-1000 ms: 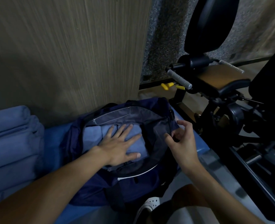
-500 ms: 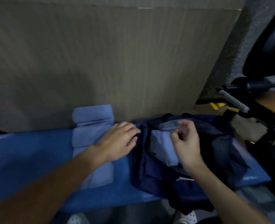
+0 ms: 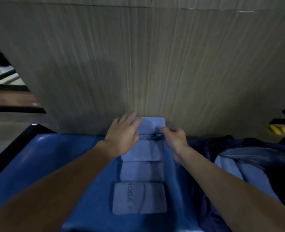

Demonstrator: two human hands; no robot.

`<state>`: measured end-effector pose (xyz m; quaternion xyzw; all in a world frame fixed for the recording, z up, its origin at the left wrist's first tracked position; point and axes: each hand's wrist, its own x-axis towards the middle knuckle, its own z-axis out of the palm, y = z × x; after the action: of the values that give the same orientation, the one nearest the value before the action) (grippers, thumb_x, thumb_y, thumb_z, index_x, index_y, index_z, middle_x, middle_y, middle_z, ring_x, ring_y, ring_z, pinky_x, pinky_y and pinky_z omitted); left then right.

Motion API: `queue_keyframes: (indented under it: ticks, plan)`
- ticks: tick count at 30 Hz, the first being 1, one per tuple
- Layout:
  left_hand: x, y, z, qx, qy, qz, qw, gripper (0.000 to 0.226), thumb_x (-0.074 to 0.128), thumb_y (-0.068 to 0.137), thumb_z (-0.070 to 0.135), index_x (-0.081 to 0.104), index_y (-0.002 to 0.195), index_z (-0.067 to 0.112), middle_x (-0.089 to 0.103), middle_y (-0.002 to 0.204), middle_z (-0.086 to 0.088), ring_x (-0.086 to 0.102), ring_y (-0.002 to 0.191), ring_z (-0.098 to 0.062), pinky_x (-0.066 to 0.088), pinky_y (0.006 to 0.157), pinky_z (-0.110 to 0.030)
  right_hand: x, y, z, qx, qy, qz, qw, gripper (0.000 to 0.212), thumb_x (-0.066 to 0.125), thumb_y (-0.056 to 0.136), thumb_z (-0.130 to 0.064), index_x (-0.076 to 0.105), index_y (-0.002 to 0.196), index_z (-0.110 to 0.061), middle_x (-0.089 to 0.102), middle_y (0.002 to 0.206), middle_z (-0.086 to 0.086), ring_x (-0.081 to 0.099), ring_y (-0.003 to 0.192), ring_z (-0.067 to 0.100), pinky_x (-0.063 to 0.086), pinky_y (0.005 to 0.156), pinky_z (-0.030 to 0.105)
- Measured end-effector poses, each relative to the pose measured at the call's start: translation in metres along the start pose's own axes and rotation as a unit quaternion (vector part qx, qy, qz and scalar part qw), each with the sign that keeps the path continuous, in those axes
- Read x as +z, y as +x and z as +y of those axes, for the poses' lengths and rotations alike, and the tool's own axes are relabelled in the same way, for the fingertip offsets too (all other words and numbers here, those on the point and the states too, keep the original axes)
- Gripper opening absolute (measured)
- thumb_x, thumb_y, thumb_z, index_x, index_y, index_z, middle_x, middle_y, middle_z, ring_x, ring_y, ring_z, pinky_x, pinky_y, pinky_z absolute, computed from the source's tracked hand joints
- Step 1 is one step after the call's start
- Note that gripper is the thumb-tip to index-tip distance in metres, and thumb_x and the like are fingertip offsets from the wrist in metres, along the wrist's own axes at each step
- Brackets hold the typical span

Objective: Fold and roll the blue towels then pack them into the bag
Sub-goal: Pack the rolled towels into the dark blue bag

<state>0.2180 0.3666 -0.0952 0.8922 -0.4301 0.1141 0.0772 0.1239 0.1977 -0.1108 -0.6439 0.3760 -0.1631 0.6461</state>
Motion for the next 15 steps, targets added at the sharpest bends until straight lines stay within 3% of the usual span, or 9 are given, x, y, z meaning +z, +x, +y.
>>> queue_keyframes:
  ticks: [2,4,10,12,15]
  plan:
    - [0.008,0.008,-0.004,0.004,-0.007,-0.018,1.0,0.047,0.043,0.1,0.029,0.039,0.146,0.021,0.028,0.157,-0.006,0.025,0.143,-0.024,0.027,0.108,-0.041,0.008,0.011,-0.002,0.014,0.015,0.015,1.0,0.055,0.069,0.084,-0.044,0.057,0.116,-0.001,0.059,0.096,0.004,0.056,0.083,0.017,0.044,0.062,0.026]
    - [0.015,0.013,-0.007,0.021,-0.016,-0.007,1.0,0.039,0.042,0.1,0.025,0.049,0.138,0.021,0.041,0.147,-0.004,0.038,0.134,-0.025,0.031,0.103,-0.039,0.014,0.016,-0.004,0.009,0.019,0.018,1.0,0.045,0.071,0.085,-0.038,0.063,0.102,0.002,0.063,0.086,0.003,0.058,0.073,0.014,0.044,0.054,0.025]
    - [0.024,0.018,-0.01,0.023,-0.091,0.049,0.994,0.018,0.052,0.096,0.023,0.062,0.11,0.019,0.054,0.118,0.003,0.051,0.109,-0.02,0.038,0.089,-0.036,0.017,0.019,-0.008,-0.002,0.01,0.001,1.0,0.023,0.073,0.083,-0.022,0.066,0.096,-0.004,0.067,0.084,0.004,0.063,0.073,0.015,0.05,0.054,0.025]
    - [0.024,0.019,-0.009,0.017,-0.118,0.049,0.992,0.023,0.056,0.094,0.027,0.059,0.115,0.02,0.052,0.122,0.006,0.05,0.112,-0.016,0.037,0.092,-0.035,0.017,0.02,-0.009,-0.024,-0.011,-0.003,1.0,0.026,0.075,0.079,-0.024,0.065,0.096,-0.007,0.068,0.088,0.004,0.065,0.079,0.018,0.052,0.062,0.029]
    - [0.017,0.023,-0.006,0.006,-0.162,0.023,0.987,0.049,0.059,0.091,0.04,0.045,0.135,0.022,0.049,0.133,0.007,0.047,0.122,-0.014,0.037,0.102,-0.038,0.016,0.013,-0.014,-0.056,0.001,-0.015,0.998,0.023,0.075,0.077,-0.021,0.061,0.091,-0.011,0.067,0.088,0.003,0.063,0.079,0.016,0.053,0.068,0.031]
